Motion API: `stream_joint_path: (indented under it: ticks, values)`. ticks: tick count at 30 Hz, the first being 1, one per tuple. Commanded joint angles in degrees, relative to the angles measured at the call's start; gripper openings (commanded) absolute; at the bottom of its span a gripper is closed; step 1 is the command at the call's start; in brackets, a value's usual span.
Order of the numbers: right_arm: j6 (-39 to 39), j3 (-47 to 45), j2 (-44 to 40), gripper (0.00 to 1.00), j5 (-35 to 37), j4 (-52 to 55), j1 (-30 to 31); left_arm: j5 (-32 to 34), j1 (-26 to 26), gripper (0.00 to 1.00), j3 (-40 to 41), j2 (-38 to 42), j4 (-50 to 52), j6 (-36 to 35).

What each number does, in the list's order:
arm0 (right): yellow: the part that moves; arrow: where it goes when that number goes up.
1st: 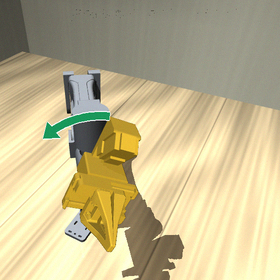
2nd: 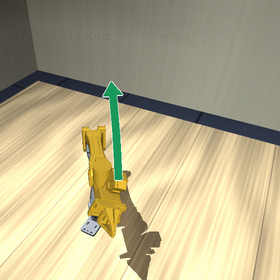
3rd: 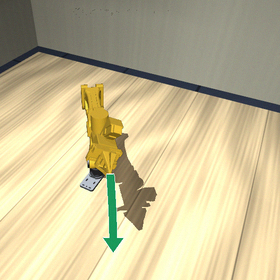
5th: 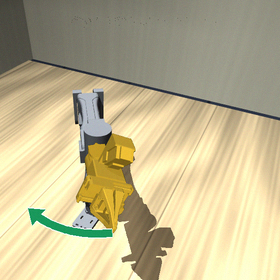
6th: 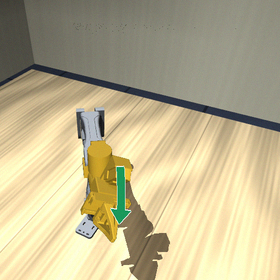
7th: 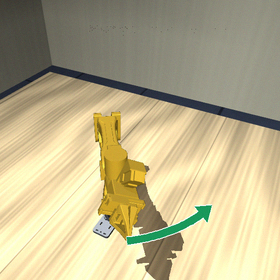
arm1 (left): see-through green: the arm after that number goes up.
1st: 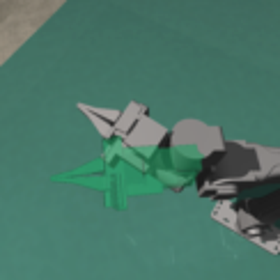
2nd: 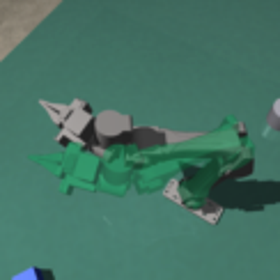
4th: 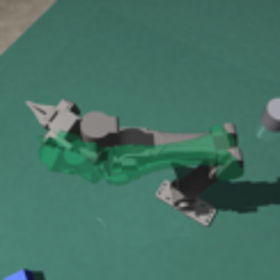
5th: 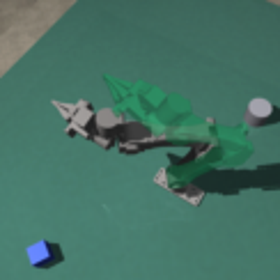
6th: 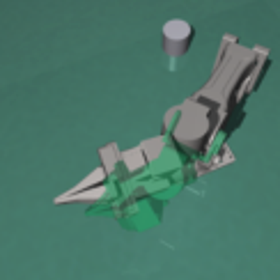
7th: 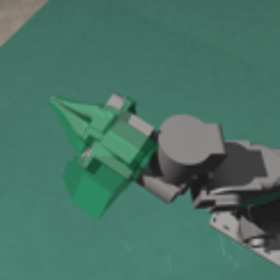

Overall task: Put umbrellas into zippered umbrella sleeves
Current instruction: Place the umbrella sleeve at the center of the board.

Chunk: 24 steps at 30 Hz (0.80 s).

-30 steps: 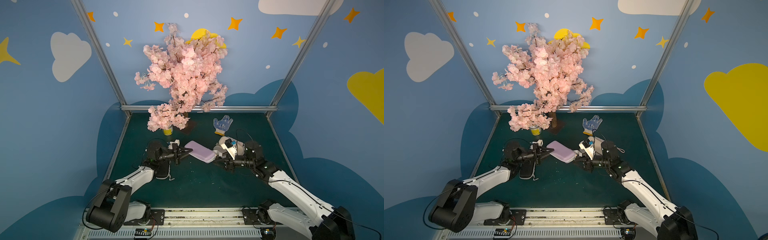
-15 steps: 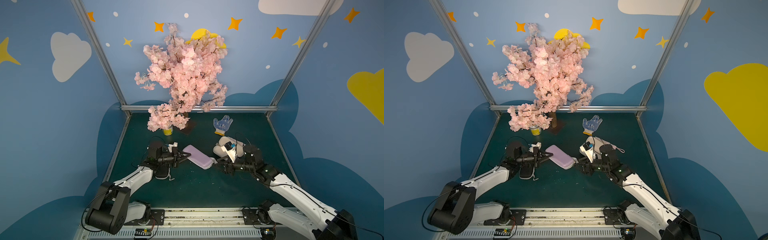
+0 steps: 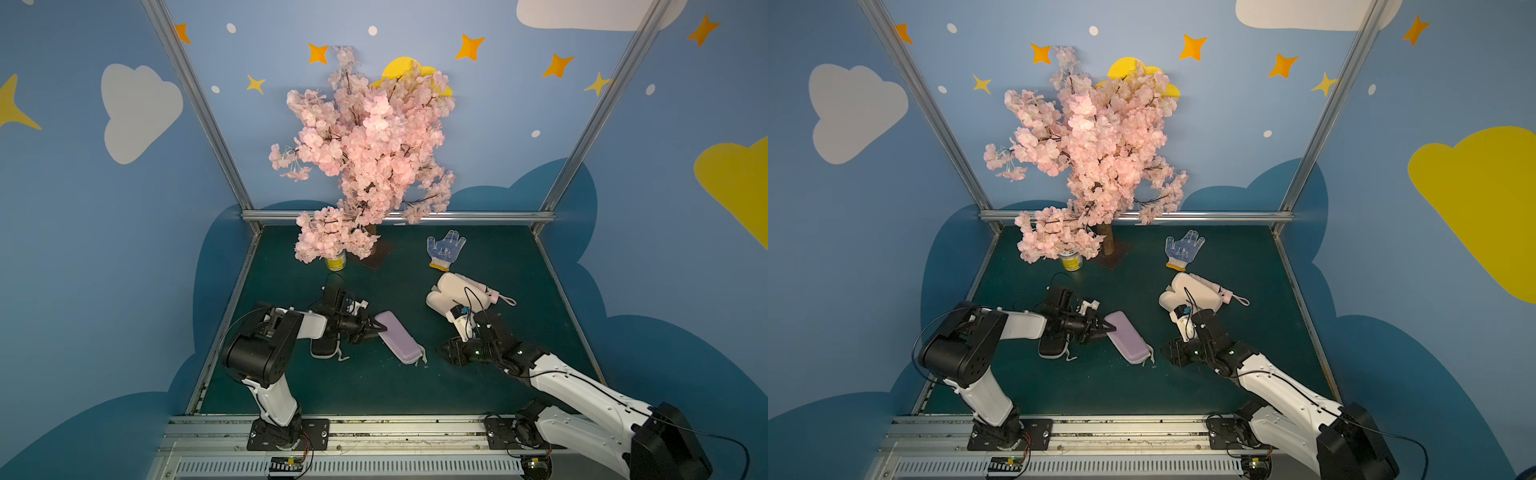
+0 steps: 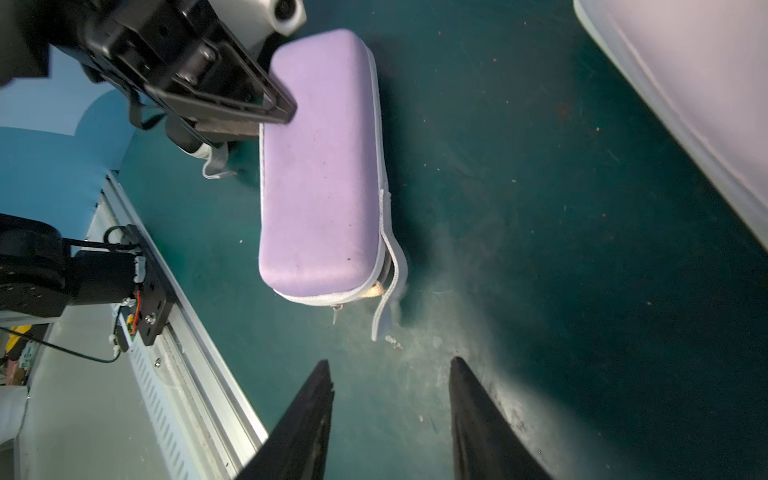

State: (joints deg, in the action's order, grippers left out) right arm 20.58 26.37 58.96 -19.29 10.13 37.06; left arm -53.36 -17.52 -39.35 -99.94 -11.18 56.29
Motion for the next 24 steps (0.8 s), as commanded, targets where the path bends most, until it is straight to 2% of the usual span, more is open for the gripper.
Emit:
stream_joint_path:
  ticks: [1, 3, 10, 15, 18, 21, 24]
  values:
    - [-1.2, 2.86, 3.33, 0.44, 1.93, 0.54, 1.33, 4.59, -0.06, 0.31, -3.27, 1.76, 14.05, -10.13]
    - [-1.38, 4.46, 5.73, 0.43, 2.79, 2.13, 3.07, 7.44, 0.04, 0.4, -4.11, 3.21, 17.75, -11.29]
    - [0.65, 7.2, 8.33, 0.4, 5.95, 6.45, 10.12, 15.39, 1.39, 0.56, -3.99, 9.65, 28.68, -14.28]
    - [1.11, 9.88, 12.37, 0.38, 11.89, 8.13, 17.7, 22.43, 1.48, 0.54, -3.87, 17.62, 34.41, -13.71]
    - [-1.27, 11.94, 15.82, 0.36, 13.54, 9.88, 20.97, 27.85, -0.29, 0.53, -4.51, 22.93, 38.07, -12.95]
    - [-4.53, 11.93, 18.59, 0.36, 15.33, 7.61, 23.92, 30.91, -4.88, 0.48, -4.03, 26.71, 36.55, -11.0]
    - [-7.18, 11.88, 22.11, 0.37, 16.34, 4.31, 24.22, 33.83, -11.21, 0.46, -4.83, 26.27, 31.95, -10.5]
